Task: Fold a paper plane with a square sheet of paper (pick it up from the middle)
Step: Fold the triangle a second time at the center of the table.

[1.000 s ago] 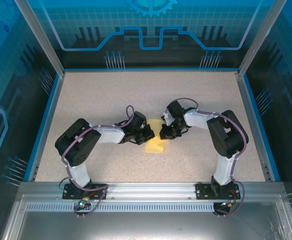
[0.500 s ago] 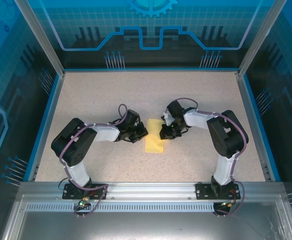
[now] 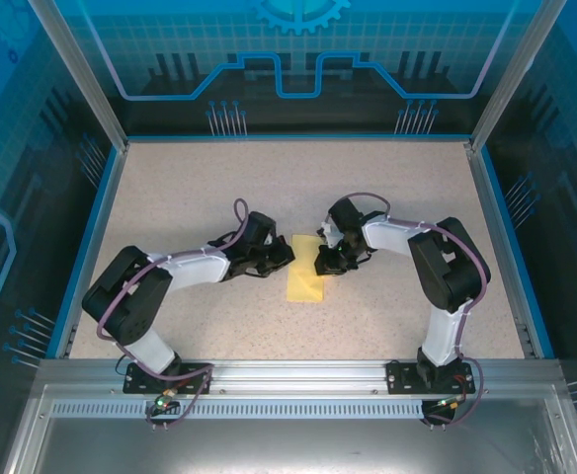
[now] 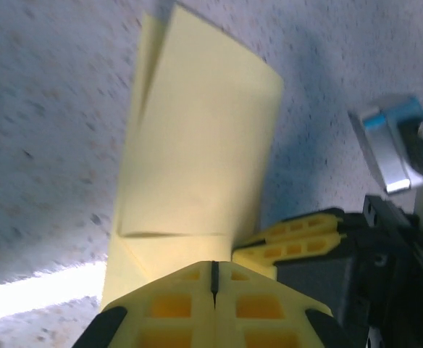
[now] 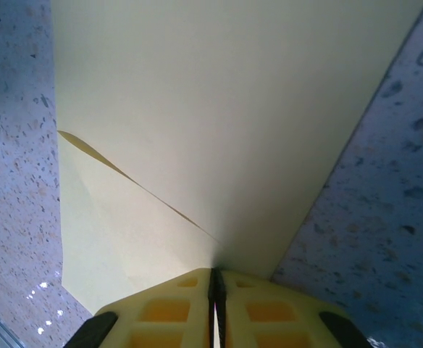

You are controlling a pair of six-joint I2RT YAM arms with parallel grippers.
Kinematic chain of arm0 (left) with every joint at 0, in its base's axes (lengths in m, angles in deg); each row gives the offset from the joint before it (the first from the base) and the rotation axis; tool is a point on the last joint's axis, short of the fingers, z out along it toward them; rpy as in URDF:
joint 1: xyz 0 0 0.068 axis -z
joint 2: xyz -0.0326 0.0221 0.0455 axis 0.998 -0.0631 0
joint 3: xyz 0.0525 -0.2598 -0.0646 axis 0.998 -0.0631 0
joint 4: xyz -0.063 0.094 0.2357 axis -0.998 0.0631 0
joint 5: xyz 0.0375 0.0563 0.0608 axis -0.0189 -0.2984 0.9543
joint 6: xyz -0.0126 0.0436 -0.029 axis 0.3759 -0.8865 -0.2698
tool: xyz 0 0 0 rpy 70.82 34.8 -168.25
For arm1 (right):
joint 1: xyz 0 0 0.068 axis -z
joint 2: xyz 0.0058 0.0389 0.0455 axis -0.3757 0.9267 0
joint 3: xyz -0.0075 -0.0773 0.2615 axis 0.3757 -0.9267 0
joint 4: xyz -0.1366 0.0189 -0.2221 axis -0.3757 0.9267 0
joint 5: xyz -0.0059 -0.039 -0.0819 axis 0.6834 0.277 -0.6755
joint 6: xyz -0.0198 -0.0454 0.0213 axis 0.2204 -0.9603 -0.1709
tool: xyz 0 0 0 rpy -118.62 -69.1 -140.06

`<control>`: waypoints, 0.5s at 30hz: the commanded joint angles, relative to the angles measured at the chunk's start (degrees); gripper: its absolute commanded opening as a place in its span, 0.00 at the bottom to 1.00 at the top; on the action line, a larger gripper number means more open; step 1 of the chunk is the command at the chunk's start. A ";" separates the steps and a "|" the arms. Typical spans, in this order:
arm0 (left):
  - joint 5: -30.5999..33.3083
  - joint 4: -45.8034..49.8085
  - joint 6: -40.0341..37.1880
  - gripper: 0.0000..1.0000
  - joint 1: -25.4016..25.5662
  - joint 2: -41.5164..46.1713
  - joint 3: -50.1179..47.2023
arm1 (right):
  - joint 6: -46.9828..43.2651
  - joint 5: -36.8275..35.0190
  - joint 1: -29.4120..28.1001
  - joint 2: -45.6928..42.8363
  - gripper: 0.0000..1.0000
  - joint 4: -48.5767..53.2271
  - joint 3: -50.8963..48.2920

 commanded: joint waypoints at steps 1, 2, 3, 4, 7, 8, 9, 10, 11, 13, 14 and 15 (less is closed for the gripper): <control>-1.29 -1.11 -0.69 0.05 1.47 -1.90 0.73 | -0.69 1.86 -1.41 -2.71 0.13 0.51 1.22; -1.45 -1.80 -0.19 0.05 1.66 -2.73 0.61 | -0.55 1.85 -1.36 -3.92 0.14 0.30 1.13; -1.77 -2.50 0.17 0.05 1.90 -3.47 0.65 | -0.22 1.46 -1.32 -5.21 0.14 0.12 0.76; -2.02 -3.07 0.47 0.04 2.01 -4.14 0.74 | 0.02 0.94 -1.17 -6.30 0.15 0.03 0.37; -2.37 -3.47 0.57 0.04 2.44 -5.66 1.26 | 0.35 -0.51 -0.71 -8.38 0.17 0.21 -0.70; -2.51 -3.44 0.56 0.04 2.57 -6.09 1.48 | 0.21 -0.92 -0.63 -8.42 0.17 0.64 -0.72; -2.70 -3.64 0.57 0.04 2.67 -6.70 1.64 | 0.06 -1.26 -0.62 -8.28 0.17 0.93 -0.72; -2.96 -3.82 0.63 0.04 2.68 -7.10 1.73 | 0.06 -1.40 -0.62 -8.02 0.17 1.08 -0.74; -2.99 -4.02 0.63 0.04 2.74 -7.28 1.79 | 0.13 -1.53 -0.58 -7.77 0.17 1.05 -0.78; -3.23 -4.10 0.67 0.04 2.73 -7.57 1.83 | 0.65 -2.15 -0.61 -7.08 0.16 0.78 -0.64; -3.19 -4.13 0.70 0.04 2.87 -7.68 1.75 | 0.75 -2.73 -0.62 -6.72 0.16 0.80 -0.34; -3.17 -4.20 0.63 0.04 2.82 -7.67 1.75 | 1.03 -3.53 -0.54 -6.40 0.16 0.77 0.24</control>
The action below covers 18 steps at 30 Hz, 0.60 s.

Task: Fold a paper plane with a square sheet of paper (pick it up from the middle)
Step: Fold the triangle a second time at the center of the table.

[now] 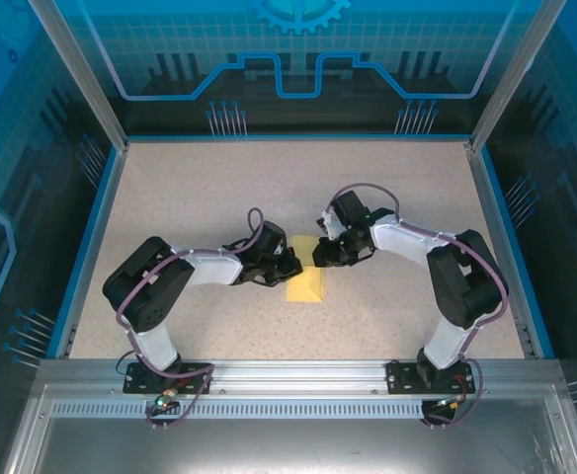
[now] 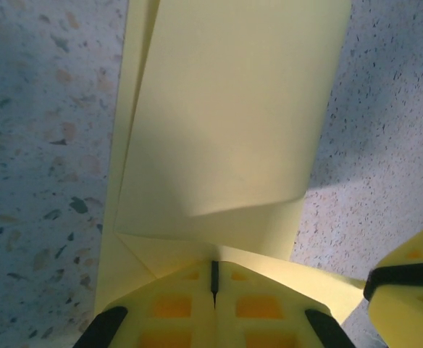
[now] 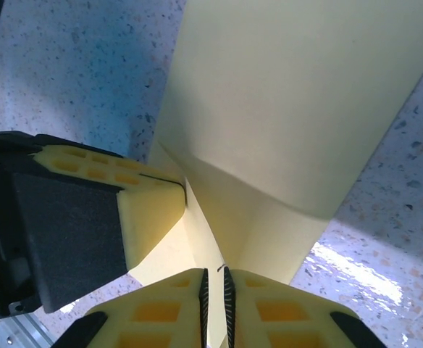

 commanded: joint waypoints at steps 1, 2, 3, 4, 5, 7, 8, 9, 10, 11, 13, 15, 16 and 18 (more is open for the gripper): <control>-1.25 -1.18 0.04 0.04 0.36 -0.67 1.37 | 1.15 -2.72 0.34 1.59 0.16 0.84 1.12; -1.33 -1.18 0.04 0.04 0.50 -0.66 1.36 | 1.48 -3.32 0.55 1.94 0.16 0.60 1.71; -1.38 -1.17 0.04 0.04 0.50 -0.66 1.35 | 1.81 -3.96 0.90 2.40 0.16 0.21 2.49; -1.37 -1.26 -0.02 0.04 0.45 -0.66 1.35 | 2.40 -4.65 1.36 2.84 0.16 -0.16 3.29; -1.38 -1.18 0.08 0.04 0.58 -0.60 1.35 | 2.89 -5.10 1.78 3.50 0.16 -0.49 4.04; -1.32 -1.18 0.04 0.04 0.60 -0.62 1.44 | 3.81 -5.50 2.81 5.66 0.16 -0.91 5.73; -1.33 -1.14 0.06 0.04 0.61 -0.65 1.53 | 3.86 -5.24 3.13 6.61 0.16 -1.00 6.47; -1.34 -1.18 0.07 0.04 0.71 -0.69 1.66 | 3.75 -4.70 3.35 7.78 0.16 -1.25 7.27; -1.33 -1.10 0.05 0.04 0.64 -0.68 1.80 | 3.63 -4.54 3.51 8.79 0.16 -1.25 7.98; -1.34 -0.93 0.07 0.04 0.78 -0.81 1.89 | 3.40 -4.47 3.58 9.63 0.16 -1.09 8.69; -1.46 -0.92 -0.04 0.04 0.88 -0.78 2.16 | 2.95 -4.58 3.59 11.24 0.15 -0.42 10.32; -1.56 -0.78 -0.07 0.04 0.94 -0.68 2.15 | 2.79 -4.71 3.72 12.30 0.15 -0.13 11.24; -1.42 -0.81 -0.11 0.04 0.96 -0.68 2.15 | 2.66 -4.72 3.68 12.88 0.15 0.02 11.63; -1.57 -0.83 -0.08 0.04 1.04 -0.56 2.15 | 2.49 -4.61 3.68 13.82 0.15 0.21 12.24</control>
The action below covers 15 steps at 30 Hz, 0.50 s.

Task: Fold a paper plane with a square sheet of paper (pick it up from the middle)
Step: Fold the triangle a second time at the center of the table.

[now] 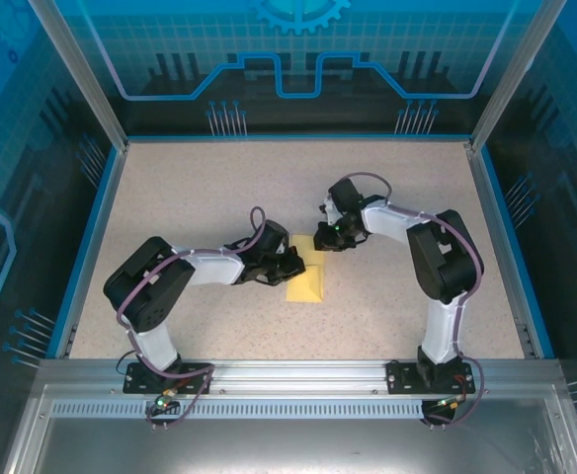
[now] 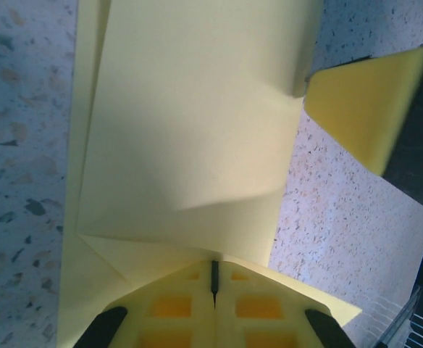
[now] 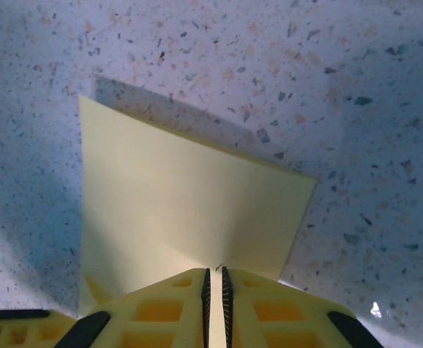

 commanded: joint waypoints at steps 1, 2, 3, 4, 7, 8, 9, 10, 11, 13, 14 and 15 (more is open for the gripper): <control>-1.10 -0.61 -0.13 0.04 0.54 -0.43 1.24 | -0.24 0.27 0.29 2.17 0.15 1.45 2.25; -1.11 -0.61 -0.12 0.04 0.64 -0.33 1.15 | -0.38 0.53 0.23 2.60 0.15 1.62 2.45; -1.05 -0.72 -0.07 0.04 0.68 -0.34 1.06 | -0.55 0.97 0.23 3.07 0.15 1.66 2.48; -1.05 -0.69 -0.13 0.04 0.81 -0.43 0.97 | -0.71 1.46 0.34 3.45 0.15 1.67 2.47; -1.06 -0.97 -0.04 0.04 0.89 -0.66 0.71 | -1.45 2.59 0.29 4.29 0.15 1.83 2.26; -1.14 -1.05 -0.05 0.04 0.84 -0.83 0.62 | -1.78 3.07 0.45 4.51 0.15 1.84 2.35; -1.21 -1.14 0.03 0.04 0.89 -1.07 0.61 | -2.14 3.79 0.41 4.66 0.15 1.84 2.39; -1.23 -1.18 0.08 0.04 0.90 -1.14 0.69 | -2.38 4.30 0.47 4.76 0.15 1.86 2.43; -1.24 -1.14 0.05 0.04 0.94 -1.33 0.70 | -2.50 4.41 0.57 4.67 0.15 1.97 2.54; -1.14 -0.89 0.17 0.04 0.94 -1.61 0.94 | -2.75 4.71 0.71 4.01 0.15 2.12 2.82; -1.14 -0.59 0.17 0.04 0.94 -1.80 1.11 | -2.69 5.08 0.84 3.41 0.15 2.04 2.91; -1.14 -0.27 0.21 0.04 0.91 -1.95 1.23 | -2.69 5.61 0.97 2.59 0.15 1.81 3.00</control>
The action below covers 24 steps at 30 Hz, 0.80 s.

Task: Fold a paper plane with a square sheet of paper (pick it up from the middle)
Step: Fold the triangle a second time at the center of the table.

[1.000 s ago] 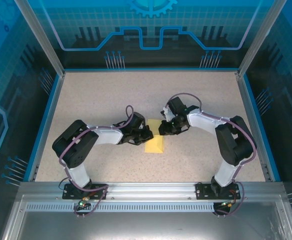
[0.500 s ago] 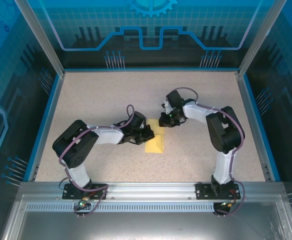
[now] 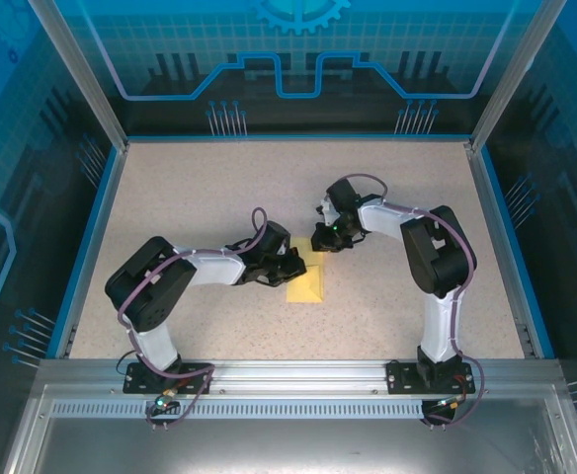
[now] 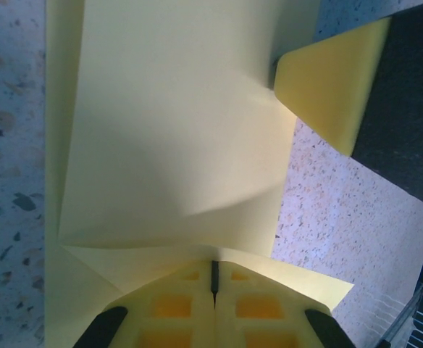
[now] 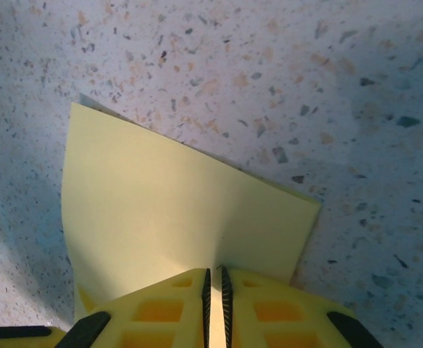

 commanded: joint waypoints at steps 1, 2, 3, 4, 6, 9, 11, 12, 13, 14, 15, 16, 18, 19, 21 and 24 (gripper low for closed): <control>-1.12 0.16 0.12 0.04 0.39 -1.52 1.41 | -1.01 2.98 0.84 -1.09 0.15 1.31 1.19; -1.06 0.49 0.13 0.04 0.46 -1.67 1.53 | -1.05 3.31 0.93 -1.77 0.15 1.20 1.25; -1.10 0.83 0.19 0.04 0.40 -1.86 1.71 | -0.92 3.49 0.98 -2.50 0.15 1.21 1.28; -0.95 1.12 0.13 0.04 0.41 -2.06 1.84 | -0.88 3.58 0.98 -3.12 0.15 1.28 1.28; -0.71 1.69 0.23 0.04 0.56 -2.29 2.01 | -0.83 3.78 1.05 -4.22 0.15 1.36 1.11; -0.10 3.34 0.07 0.04 0.83 -2.36 2.50 | -0.48 3.80 1.15 -6.66 0.15 1.04 0.04; 0.47 4.90 -0.29 0.04 1.05 -2.42 2.89 | -0.07 3.73 1.15 -9.18 0.15 0.77 -1.22; 0.73 5.38 -0.31 0.04 1.24 -2.49 2.99 | -0.04 3.71 1.09 -10.47 0.15 0.83 -1.94; 0.95 5.68 -0.40 0.04 1.26 -2.53 2.92 | -0.09 3.86 1.06 -11.89 0.15 1.16 -2.70; 1.19 5.93 -0.30 0.04 1.41 -2.58 2.91 | 0.02 3.93 0.94 -13.00 0.15 1.29 -3.73; 1.33 6.13 -0.24 0.04 1.55 -2.64 2.82 | 0.09 4.04 0.68 -14.22 0.15 1.30 -5.27; 1.43 6.16 -0.24 0.04 1.64 -2.66 2.80 | 0.22 3.89 0.29 -15.53 0.14 1.29 -7.15; 1.86 6.18 -0.14 0.04 1.80 -2.88 2.59 | 0.41 3.50 -0.65 -17.94 0.12 1.47 -10.70; 1.88 6.16 -0.18 0.04 1.85 -2.92 2.54 | 0.68 3.50 -1.05 -19.21 0.11 1.51 -13.12; 2.05 5.99 -0.11 0.04 2.00 -3.09 2.16 | 1.44 3.54 -2.22 -21.81 0.08 1.05 -16.76; 2.30 5.56 0.06 0.04 2.12 -3.10 1.42 | 2.95 3.68 -4.85 -24.61 0.04 0.18 -20.72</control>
